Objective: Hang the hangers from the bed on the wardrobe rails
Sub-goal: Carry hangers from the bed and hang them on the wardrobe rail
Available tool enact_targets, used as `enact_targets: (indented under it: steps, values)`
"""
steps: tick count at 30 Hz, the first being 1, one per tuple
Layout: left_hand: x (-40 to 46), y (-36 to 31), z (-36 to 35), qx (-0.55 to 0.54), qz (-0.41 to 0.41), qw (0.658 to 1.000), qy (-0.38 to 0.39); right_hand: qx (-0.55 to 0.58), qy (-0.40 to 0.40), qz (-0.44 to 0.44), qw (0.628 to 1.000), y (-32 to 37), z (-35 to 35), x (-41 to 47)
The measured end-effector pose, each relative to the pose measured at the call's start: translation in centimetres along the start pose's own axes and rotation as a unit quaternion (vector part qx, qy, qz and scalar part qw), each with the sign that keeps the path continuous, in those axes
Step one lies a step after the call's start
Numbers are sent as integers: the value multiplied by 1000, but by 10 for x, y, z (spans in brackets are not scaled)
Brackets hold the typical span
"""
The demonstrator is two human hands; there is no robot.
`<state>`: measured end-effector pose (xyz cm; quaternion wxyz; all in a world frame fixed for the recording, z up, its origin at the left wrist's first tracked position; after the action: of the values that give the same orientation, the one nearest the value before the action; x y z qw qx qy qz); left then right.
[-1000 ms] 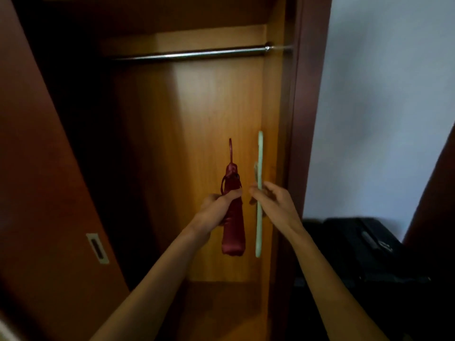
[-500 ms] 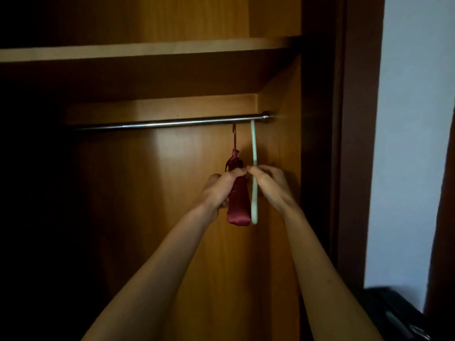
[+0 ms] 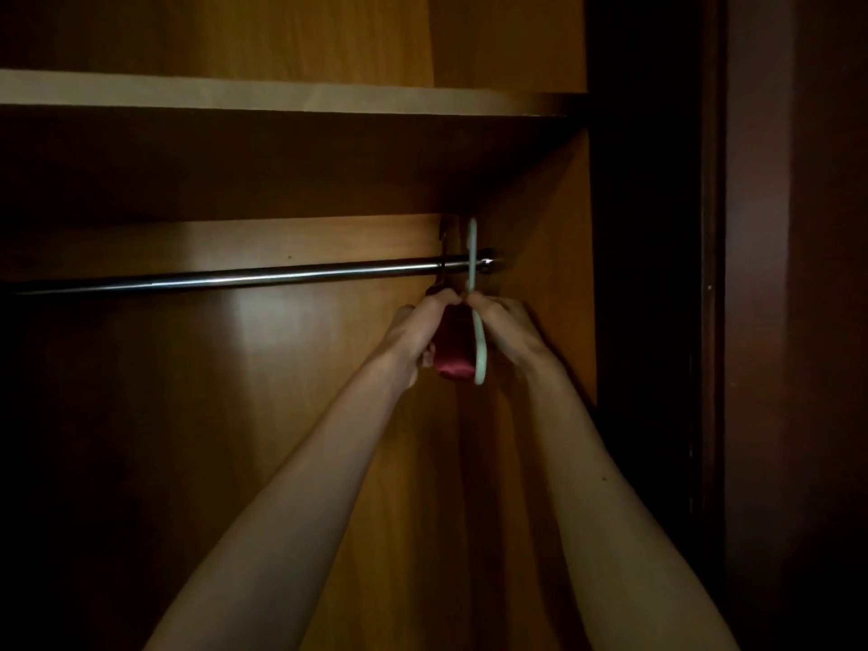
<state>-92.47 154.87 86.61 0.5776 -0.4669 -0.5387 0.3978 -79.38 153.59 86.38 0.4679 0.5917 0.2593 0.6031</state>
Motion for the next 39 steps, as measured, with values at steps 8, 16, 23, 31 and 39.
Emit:
enact_targets:
  steps: [8,16,23,31,39]
  values:
    - [16,28,-4,-20,49,998,32,11,16,-66,998,-35,-9,6]
    - [-1,52,-10,21,64,997,32,57,-16,-75,995,-59,-3,-32]
    - [-64,136,2,121,17,992,-11,70,-89,-169,979,-131,-13,-132]
    - [-173,342,3,322,79,927,176,-141,111,-357,917,-303,-37,-304]
    - [-314,540,5,432,238,786,372,-239,165,-507,811,-419,-35,-501]
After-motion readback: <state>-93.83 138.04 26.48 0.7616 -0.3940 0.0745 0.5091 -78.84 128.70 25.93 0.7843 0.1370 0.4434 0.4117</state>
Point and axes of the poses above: each hand's wrist, its own x-axis towards the middle knuckle, its own z-axis out of the back of the hand, y = z × x, the point moved 3 cm from there along x, towards the middle knuckle, and after that the axes turned 6 degrees about -x, right-handed, at the moved point
